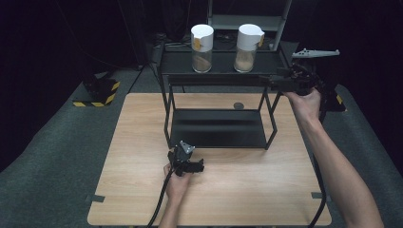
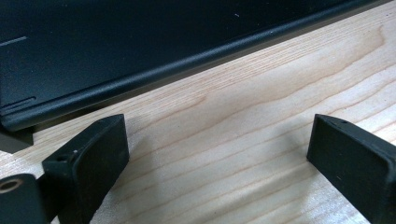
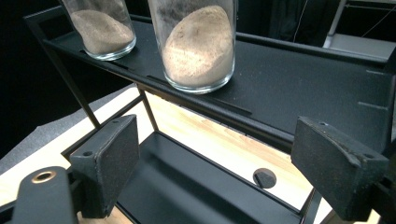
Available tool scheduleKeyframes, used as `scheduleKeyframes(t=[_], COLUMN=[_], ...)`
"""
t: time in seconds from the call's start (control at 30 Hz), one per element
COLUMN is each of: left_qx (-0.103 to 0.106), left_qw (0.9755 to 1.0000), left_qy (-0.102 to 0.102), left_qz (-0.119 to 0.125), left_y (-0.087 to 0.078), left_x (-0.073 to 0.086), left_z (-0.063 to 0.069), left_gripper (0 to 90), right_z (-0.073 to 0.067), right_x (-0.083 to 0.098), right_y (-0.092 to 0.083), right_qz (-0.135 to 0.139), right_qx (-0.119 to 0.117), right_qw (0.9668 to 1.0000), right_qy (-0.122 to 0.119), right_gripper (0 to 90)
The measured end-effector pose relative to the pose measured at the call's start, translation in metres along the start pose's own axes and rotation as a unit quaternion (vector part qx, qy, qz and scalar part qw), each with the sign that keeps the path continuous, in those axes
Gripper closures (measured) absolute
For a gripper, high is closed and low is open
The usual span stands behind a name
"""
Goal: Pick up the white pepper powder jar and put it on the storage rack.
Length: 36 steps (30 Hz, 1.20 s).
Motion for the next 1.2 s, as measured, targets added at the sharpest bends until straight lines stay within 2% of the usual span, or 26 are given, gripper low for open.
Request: scheduleKeyframes(t=[0.2, 0.53, 1.2], left_qx=[0.001, 0.0, 0.001], left_qw=[1.0, 1.0, 1.0], left_qy=[-0.001, -0.001, -0.001], left_qz=[0.0, 0.0, 0.0], left_y=[0.0, 0.0, 0.0], left_x=[0.0, 0.0, 0.0], left_z=[0.0, 0.0, 0.0], left_gripper=[5.4, 5.4, 5.4], right_z=[0.001, -0.002, 0.007], right_x=[0.008, 0.018, 0.052], right_y=[-0.004, -0.004, -0.007], right_qz=[0.004, -0.006, -0.013], right_qx=[-0.007, -0.006, -0.008], right_qw=[1.0, 1.0, 0.9998], right_qy=[0.0, -0.004, 0.015], right_gripper=[14.2, 14.0, 14.4])
Point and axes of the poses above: each handheld gripper's, and its own axes: y roughly forward along the jaws, x roughly out of its underside, z roughly to its right, the point moved 1 cm from there along y, roughly forward along the jaws, and after that the axes turned 11 degrees about -x, right-handed, at the moved point
